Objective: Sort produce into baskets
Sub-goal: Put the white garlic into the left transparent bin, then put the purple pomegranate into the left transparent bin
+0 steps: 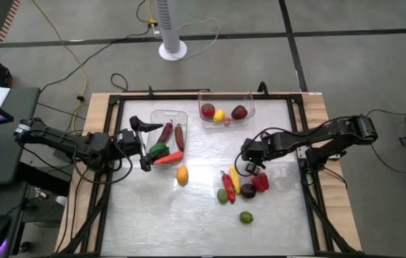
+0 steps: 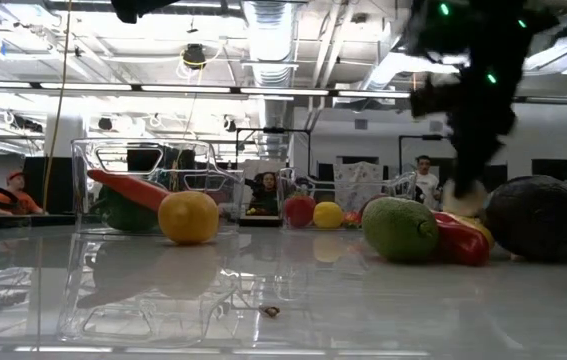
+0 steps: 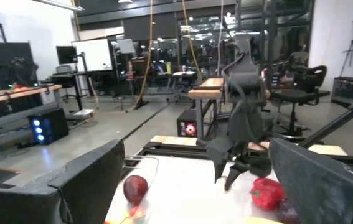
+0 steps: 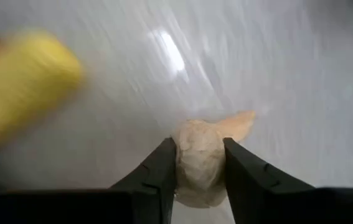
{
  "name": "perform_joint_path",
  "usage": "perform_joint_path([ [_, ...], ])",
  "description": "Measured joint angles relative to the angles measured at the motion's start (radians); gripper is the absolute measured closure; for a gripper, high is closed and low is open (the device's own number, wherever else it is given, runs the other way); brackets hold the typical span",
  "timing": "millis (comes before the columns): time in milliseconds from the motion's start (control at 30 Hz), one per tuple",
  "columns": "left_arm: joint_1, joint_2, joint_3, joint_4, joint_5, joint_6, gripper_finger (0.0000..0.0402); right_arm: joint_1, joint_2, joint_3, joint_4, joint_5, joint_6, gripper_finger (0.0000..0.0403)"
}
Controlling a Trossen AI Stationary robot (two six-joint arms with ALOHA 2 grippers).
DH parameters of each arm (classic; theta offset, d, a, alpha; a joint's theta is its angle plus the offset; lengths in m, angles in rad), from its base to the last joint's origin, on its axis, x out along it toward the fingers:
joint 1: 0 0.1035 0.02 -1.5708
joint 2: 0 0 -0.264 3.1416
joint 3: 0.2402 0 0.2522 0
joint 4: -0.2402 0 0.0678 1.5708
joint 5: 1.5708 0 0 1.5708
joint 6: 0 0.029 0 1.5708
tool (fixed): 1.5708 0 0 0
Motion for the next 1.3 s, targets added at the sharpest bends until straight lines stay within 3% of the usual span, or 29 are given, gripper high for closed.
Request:
perform_joint_path([
  [133, 0.0, 0.0, 0.0, 0.001, -0.003, 0.001, 0.0015, 0.0, 0.0, 0.086, 0.101, 0.0, -0.086, 0.0255],
  [367, 0.0, 0.0, 0.0, 0.001, -0.003, -0.003, 0.0015, -0.02, 0.021, 0.114, 0.582, -0.021, -0.303, 0.0245],
  [500, 0.0, 0.0, 0.0, 0.002, -0.003, 0.002, 0.0015, -0.05, 0.098, 0.14, 0.809, -0.077, -0.416, 0.0244],
  [633, 0.002, 0.0, 0.0, 0.005, -0.003, 0.004, 0.0015, -0.088, 0.22, 0.242, 0.904, -0.142, -0.491, 0.0244],
  [833, 0.002, 0.0, 0.0, -0.001, -0.003, 0.004, 0.0015, -0.12, 0.412, 0.444, 0.907, -0.204, -0.59, 0.0232],
  [1033, 0.002, 0.0, 0.001, -0.021, -0.003, 0.004, 0.0015, -0.125, 0.548, 0.612, 0.841, -0.256, -0.603, 0.0164],
  [1167, 0.002, 0.0, 0.001, -0.023, -0.003, 0.003, 0.0015, -0.125, 0.573, 0.688, 0.691, -0.257, -0.622, 0.0125],
  [1300, 0.002, 0.0, 0.001, -0.023, -0.002, 0.002, 0.0015, -0.118, 0.522, 0.701, 0.493, -0.243, -0.604, 0.0112],
])
